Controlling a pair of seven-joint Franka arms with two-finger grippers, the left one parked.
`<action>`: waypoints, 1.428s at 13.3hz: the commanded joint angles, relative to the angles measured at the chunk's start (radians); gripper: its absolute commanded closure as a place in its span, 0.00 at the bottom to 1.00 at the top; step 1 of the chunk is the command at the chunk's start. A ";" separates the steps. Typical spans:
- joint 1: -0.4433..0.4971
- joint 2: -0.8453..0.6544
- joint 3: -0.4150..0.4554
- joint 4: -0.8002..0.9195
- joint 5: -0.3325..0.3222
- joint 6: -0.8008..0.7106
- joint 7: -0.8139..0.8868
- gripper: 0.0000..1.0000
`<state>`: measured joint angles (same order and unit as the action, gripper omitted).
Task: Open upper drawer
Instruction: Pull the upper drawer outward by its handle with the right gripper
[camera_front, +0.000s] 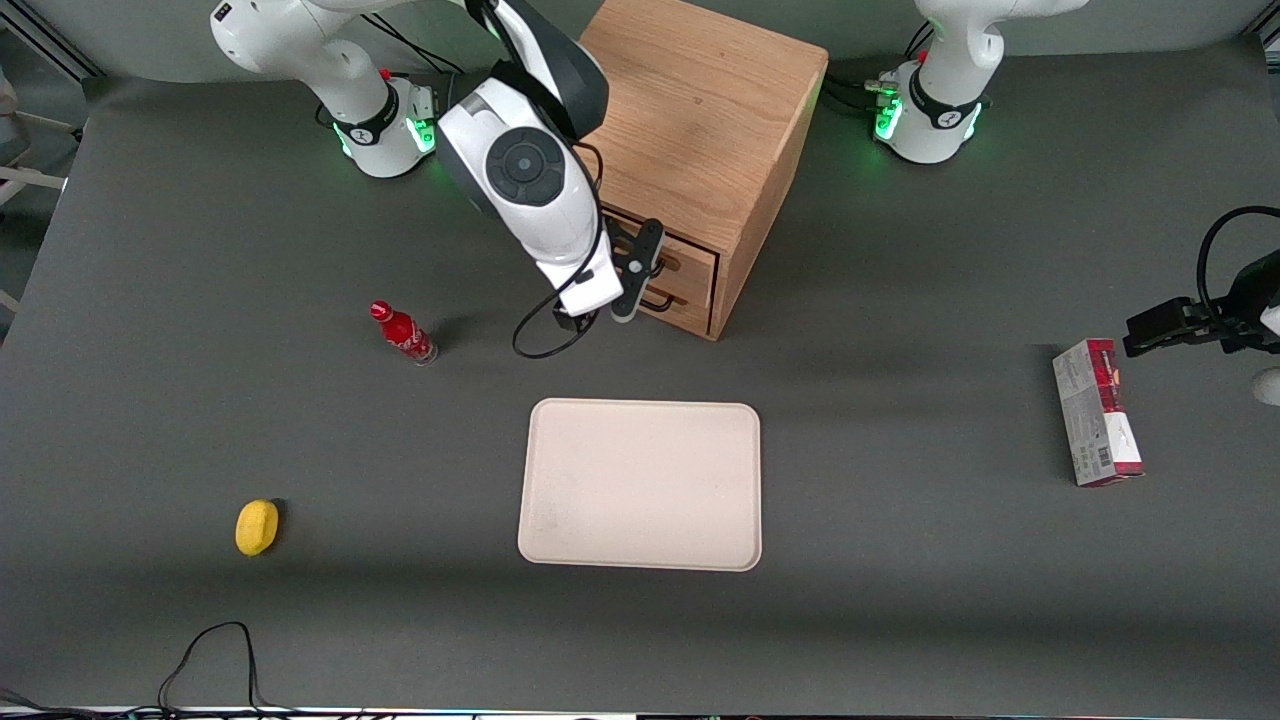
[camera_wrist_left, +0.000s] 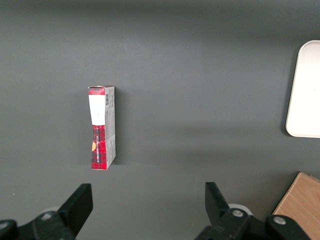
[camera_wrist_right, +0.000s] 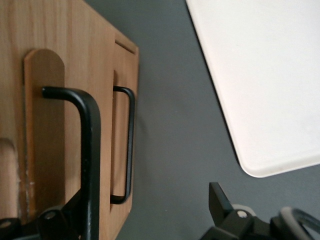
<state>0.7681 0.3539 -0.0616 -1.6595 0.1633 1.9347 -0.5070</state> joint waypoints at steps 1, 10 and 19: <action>0.002 0.007 -0.021 0.015 0.022 0.010 0.056 0.00; -0.019 0.046 -0.093 0.067 0.032 0.012 0.067 0.00; -0.107 0.143 -0.090 0.204 0.025 0.006 0.035 0.00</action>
<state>0.6937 0.4360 -0.1527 -1.5448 0.1655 1.9470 -0.4536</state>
